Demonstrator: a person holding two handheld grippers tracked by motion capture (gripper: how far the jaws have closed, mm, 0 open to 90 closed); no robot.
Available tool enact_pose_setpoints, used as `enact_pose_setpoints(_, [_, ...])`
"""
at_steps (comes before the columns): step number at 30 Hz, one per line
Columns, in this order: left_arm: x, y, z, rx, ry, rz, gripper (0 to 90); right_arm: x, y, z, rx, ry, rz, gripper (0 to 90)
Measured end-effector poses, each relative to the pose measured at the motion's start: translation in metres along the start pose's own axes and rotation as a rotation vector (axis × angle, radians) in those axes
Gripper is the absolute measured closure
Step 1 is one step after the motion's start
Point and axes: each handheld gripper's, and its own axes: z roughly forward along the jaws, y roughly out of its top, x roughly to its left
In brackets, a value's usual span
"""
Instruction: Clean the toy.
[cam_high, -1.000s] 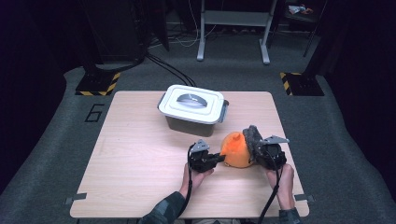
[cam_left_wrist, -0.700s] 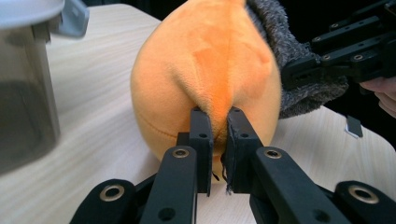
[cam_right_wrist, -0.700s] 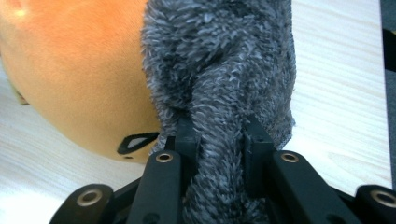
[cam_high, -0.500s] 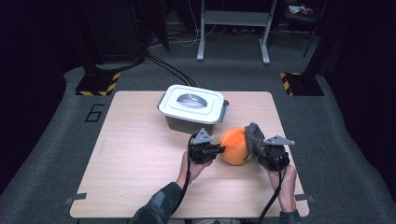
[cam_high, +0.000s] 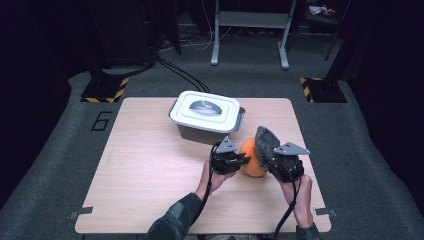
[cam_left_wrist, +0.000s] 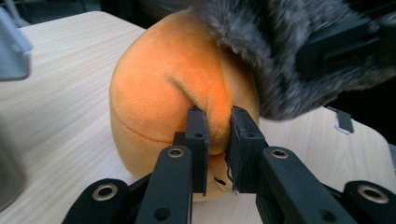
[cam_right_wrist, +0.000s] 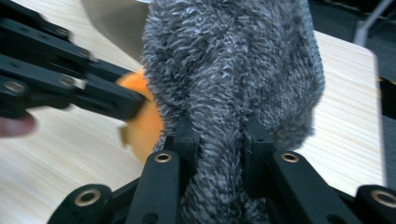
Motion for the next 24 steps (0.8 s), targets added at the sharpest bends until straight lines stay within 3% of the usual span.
enact_pose_setpoints(3, [0.0, 0.0, 0.003, -0.005, 0.011, -0.001, 72.7, 0.0, -0.001, 0.014, 0.039, -0.015, -0.002, 72.4])
enact_pose_setpoints(5, [0.001, -0.001, 0.003, -0.011, 0.009, -0.02, 63.1, -0.005, -0.004, 0.02, 0.041, -0.011, 0.016, 72.6])
enact_pose_setpoints(8, [-0.003, -0.005, 0.005, -0.012, 0.042, -0.025, 53.0, -0.009, -0.007, 0.025, 0.047, -0.006, 0.042, 72.8])
enact_pose_setpoints(11, [-0.005, -0.009, 0.007, -0.019, 0.081, -0.046, 49.9, -0.01, -0.008, 0.027, 0.046, -0.002, 0.034, 72.8])
enact_pose_setpoints(15, [-0.003, -0.013, 0.011, -0.01, 0.12, -0.056, 55.2, -0.009, -0.009, 0.029, 0.048, 0.006, 0.045, 72.8])
enact_pose_setpoints(19, [0.0, -0.015, 0.013, -0.011, 0.112, -0.065, 69.3, -0.008, -0.009, 0.031, 0.046, 0.001, 0.047, 72.8])
enact_pose_setpoints(24, [-0.001, -0.013, 0.013, -0.013, 0.113, -0.038, 80.9, -0.009, -0.007, 0.028, 0.037, 0.0, 0.04, 72.7])
